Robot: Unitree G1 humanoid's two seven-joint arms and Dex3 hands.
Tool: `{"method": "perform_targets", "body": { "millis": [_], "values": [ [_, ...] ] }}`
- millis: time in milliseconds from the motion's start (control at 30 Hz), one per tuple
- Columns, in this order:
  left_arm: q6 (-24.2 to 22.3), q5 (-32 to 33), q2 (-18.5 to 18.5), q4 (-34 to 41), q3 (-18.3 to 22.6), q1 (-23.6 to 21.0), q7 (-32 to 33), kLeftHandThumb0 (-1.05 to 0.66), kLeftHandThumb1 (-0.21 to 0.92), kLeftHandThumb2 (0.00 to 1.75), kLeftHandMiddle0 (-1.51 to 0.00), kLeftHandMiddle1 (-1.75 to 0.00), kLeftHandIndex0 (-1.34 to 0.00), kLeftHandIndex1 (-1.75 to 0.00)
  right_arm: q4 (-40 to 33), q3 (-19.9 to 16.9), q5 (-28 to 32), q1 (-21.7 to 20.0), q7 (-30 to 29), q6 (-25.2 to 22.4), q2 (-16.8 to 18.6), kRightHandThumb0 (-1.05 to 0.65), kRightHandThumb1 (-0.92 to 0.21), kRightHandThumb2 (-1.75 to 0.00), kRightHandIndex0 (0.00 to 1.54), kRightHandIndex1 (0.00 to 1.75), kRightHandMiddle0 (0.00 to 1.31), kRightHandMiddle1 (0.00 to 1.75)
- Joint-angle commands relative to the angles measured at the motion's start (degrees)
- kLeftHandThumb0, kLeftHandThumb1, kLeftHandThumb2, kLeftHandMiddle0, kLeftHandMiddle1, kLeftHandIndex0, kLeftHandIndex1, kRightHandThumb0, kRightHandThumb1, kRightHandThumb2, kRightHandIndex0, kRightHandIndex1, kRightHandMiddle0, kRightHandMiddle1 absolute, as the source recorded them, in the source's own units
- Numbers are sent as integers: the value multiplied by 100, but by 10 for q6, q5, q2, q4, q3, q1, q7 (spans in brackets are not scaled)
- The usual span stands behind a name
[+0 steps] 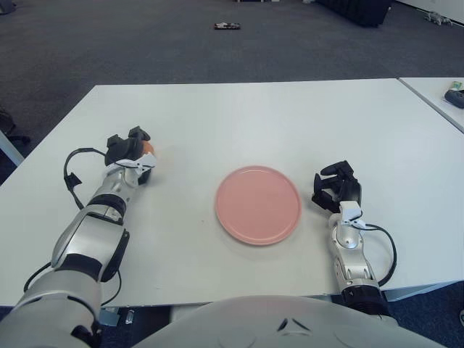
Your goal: Put the apple into the plate.
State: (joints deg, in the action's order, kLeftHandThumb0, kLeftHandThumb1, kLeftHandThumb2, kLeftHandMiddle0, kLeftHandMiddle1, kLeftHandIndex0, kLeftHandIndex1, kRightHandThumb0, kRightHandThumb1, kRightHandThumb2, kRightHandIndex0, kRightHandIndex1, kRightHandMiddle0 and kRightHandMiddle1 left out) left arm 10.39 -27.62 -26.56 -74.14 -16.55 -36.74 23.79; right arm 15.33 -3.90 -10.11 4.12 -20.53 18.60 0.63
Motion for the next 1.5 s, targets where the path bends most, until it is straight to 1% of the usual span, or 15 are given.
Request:
{"method": "perform_targets", "body": {
  "millis": [0, 167, 300, 600, 667, 800, 867, 933, 1000, 1133, 1200, 1233, 1400, 1467],
  "values": [
    [7, 8, 14, -7, 6, 21, -15, 0, -10, 175, -97, -161, -70, -175, 11, -4, 0, 10, 0, -19, 1, -42, -51, -108, 76, 146, 45, 175],
    [8, 14, 16, 7, 13, 12, -16, 0, -11, 175, -97, -160, -70, -175, 10, -5, -1, 10, -1, -19, 1, -42, -51, -108, 76, 146, 45, 175],
    [24, 18, 13, 14, 19, 17, -2, 0, -11, 174, -98, -159, -70, -175, 13, -4, -1, 10, 0, -16, 1, -42, -51, -108, 76, 146, 45, 175],
    [51, 14, 0, 52, 20, 11, 17, 0, -10, 174, -98, -158, -70, -175, 17, -5, -1, 9, 0, -10, 1, -42, -52, -108, 76, 148, 45, 175],
    [52, 7, -6, 81, 16, 9, 19, 0, -10, 174, -98, -159, -70, -175, 16, -5, -1, 9, 0, -11, 1, -42, -52, -108, 76, 147, 45, 175],
    [54, -11, -14, 153, 10, 27, 26, 0, -6, 171, -93, -163, -67, -175, 15, -5, -1, 8, 0, -12, 2, -42, -52, -108, 76, 147, 45, 175],
    [53, -22, -19, 196, 10, 41, 27, 0, -4, 170, -91, -165, -65, -175, 18, -5, 0, 7, 1, -9, 2, -42, -52, -108, 76, 147, 45, 175],
    [49, -36, -25, 259, 9, 62, 26, 0, -1, 167, -86, -169, -63, -175, 21, -4, 0, 7, 1, -5, 1, -42, -52, -107, 76, 147, 45, 175],
    [44, -44, -28, 288, 10, 72, 24, 0, 3, 164, -82, -172, -61, -175, 23, -4, 0, 6, 2, -2, 1, -42, -52, -108, 76, 148, 45, 175],
    [56, -53, -34, 340, 14, 83, 8, 0, 5, 163, -80, -174, -60, -175, 29, -4, 1, 5, 5, 6, -1, -42, -52, -108, 75, 149, 45, 175],
    [59, -47, -34, 362, 20, 89, -7, 0, 7, 161, -79, -173, -58, -175, 31, -5, 1, 4, 5, 9, -1, -42, -51, -108, 75, 149, 45, 175],
    [61, -37, -35, 387, 26, 96, -23, 0, 7, 160, -79, -172, -57, -175, 33, -5, 1, 4, 6, 10, -1, -42, -51, -108, 75, 149, 45, 175],
    [58, -10, -29, 497, 46, 127, -74, 0, -2, 167, -91, -163, -63, -175, 36, -5, 0, 3, 8, 12, -3, -42, -52, -107, 73, 150, 45, 175],
    [70, -11, -26, 528, 46, 136, -79, 0, -5, 168, -94, -160, -65, -175, 37, -5, 0, 3, 7, 13, -2, -41, -53, -107, 73, 150, 45, 175]
  ]
}}
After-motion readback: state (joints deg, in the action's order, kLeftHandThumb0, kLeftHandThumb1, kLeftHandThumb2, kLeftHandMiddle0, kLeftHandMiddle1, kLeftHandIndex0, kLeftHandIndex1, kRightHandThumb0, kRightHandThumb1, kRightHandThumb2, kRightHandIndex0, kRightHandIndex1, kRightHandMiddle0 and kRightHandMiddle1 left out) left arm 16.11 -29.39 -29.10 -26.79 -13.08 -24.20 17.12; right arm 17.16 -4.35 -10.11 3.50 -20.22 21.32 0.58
